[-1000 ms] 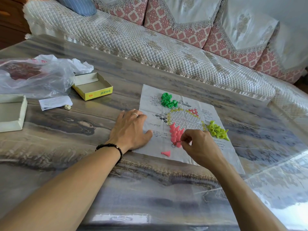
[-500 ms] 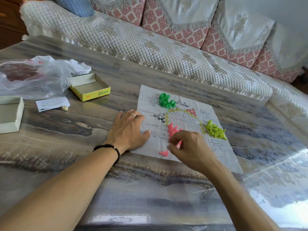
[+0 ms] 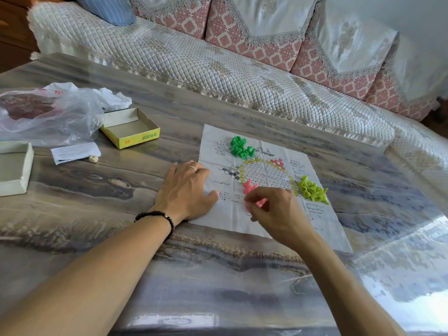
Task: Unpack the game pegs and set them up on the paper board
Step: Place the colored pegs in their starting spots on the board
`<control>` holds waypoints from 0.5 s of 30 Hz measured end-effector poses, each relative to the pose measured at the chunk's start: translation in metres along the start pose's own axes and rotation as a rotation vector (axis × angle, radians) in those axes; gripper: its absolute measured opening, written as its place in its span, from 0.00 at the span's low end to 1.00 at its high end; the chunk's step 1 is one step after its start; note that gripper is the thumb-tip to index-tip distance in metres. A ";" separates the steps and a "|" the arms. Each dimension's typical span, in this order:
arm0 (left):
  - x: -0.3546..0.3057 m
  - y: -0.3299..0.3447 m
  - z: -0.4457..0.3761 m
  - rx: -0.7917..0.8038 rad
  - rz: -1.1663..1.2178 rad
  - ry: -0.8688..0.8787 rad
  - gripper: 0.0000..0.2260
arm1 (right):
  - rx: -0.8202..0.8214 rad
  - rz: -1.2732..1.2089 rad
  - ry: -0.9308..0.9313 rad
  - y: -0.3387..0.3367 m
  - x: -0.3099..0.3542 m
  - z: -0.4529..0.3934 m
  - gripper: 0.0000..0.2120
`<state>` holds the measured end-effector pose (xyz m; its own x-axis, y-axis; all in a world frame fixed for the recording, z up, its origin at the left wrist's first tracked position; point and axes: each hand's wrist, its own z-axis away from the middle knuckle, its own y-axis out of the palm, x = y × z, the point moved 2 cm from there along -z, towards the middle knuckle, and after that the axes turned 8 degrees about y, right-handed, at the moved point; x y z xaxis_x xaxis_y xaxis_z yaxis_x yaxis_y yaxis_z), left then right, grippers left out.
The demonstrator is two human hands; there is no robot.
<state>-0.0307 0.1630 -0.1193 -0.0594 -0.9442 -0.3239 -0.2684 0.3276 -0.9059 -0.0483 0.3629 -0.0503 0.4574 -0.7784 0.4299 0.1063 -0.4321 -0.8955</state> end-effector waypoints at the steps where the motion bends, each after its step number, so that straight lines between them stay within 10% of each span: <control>1: 0.000 0.000 0.000 0.001 -0.003 0.001 0.26 | -0.049 -0.017 0.010 -0.003 -0.003 0.000 0.03; 15: 0.001 0.001 0.000 0.006 0.008 0.002 0.30 | -0.089 0.159 0.018 0.004 -0.014 -0.001 0.04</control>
<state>-0.0313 0.1623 -0.1208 -0.0638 -0.9416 -0.3305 -0.2625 0.3354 -0.9048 -0.0554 0.3713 -0.0600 0.4460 -0.8479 0.2867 -0.0448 -0.3411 -0.9390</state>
